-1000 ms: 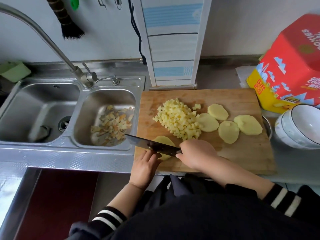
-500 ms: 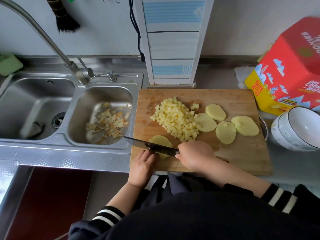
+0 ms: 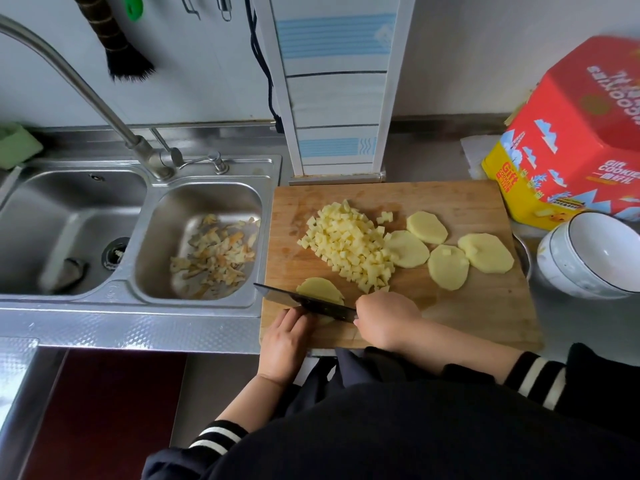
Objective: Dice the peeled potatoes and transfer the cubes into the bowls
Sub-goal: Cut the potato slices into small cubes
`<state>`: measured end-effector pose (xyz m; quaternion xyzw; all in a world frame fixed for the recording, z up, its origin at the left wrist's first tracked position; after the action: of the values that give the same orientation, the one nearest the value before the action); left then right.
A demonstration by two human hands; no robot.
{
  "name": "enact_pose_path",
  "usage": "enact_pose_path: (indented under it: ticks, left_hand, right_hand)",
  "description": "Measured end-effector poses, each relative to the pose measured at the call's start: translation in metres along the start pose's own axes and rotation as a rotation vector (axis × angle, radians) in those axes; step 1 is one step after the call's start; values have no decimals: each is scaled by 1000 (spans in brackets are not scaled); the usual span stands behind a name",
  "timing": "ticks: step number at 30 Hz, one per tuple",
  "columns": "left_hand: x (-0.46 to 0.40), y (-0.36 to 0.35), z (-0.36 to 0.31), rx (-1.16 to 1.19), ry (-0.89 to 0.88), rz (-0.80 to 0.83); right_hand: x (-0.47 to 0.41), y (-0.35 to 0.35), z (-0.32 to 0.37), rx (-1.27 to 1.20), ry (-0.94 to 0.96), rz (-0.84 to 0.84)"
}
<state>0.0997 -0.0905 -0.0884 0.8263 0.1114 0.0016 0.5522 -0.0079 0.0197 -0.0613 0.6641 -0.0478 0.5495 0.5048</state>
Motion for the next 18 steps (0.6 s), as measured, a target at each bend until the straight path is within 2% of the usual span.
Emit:
enact_pose_path:
  ticks: [12, 15, 18]
  left_hand:
    - [-3, 10, -8, -29, -4, 21]
    - [-1, 42, -26, 24, -48, -127]
    - [-1, 114, -41, 192, -29, -420]
  right_hand:
    - [14, 15, 1, -66, 69, -52]
    - [17, 15, 2, -44, 86, -72]
    - [21, 14, 3, -51, 101, -78]
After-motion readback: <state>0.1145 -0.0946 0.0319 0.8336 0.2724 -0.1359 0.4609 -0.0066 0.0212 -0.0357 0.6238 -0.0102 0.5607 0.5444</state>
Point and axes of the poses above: each hand's wrist, its own x-axis away from the middle knuckle, its own y-axis out of the back of the hand, z = x × y, the point moved 10 cm from there along -x, towards the middle knuckle, and after that the axes turned 11 degrees about z, right-handed, at the moved point
